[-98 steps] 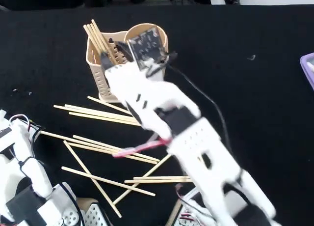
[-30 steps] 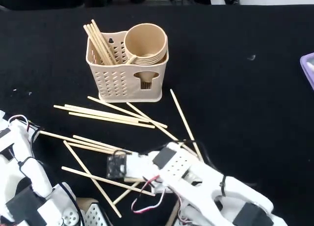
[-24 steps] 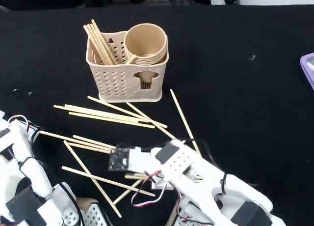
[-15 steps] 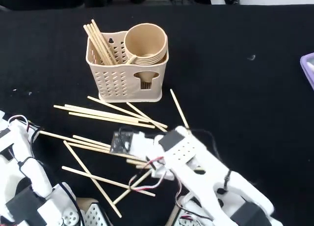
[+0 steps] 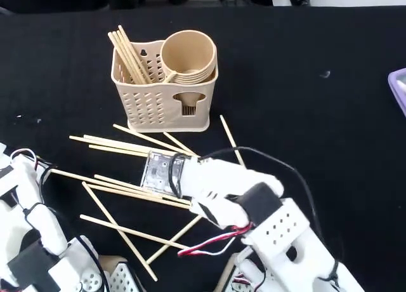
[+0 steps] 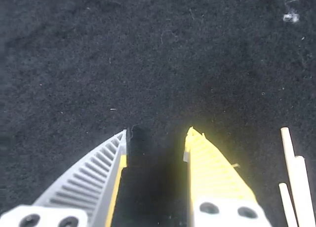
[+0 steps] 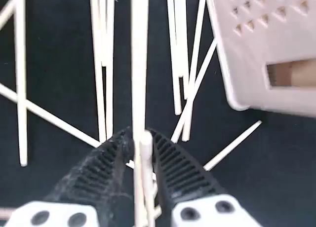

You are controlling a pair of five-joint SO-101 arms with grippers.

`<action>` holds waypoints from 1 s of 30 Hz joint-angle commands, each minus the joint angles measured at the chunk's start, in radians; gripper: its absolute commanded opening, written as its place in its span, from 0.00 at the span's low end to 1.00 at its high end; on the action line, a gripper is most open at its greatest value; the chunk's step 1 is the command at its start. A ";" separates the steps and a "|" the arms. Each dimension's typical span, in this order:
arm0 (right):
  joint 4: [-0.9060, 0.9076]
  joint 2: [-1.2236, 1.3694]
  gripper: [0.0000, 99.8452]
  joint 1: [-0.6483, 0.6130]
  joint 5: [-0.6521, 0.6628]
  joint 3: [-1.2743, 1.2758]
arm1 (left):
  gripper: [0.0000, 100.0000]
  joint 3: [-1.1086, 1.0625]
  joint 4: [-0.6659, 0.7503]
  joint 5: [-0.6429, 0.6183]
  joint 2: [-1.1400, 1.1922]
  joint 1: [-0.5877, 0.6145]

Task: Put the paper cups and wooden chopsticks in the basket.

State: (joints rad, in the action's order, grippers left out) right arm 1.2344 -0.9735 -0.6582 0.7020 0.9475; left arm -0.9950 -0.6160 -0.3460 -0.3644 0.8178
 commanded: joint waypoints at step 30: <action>-0.408 -0.024 0.16 0.230 0.091 0.519 | 0.19 0.030 0.017 0.006 -0.015 0.010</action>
State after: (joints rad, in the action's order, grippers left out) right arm 0.8723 -0.9797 -0.4710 0.7526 1.4661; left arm -0.9950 -0.6160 -0.3460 -0.3644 0.8178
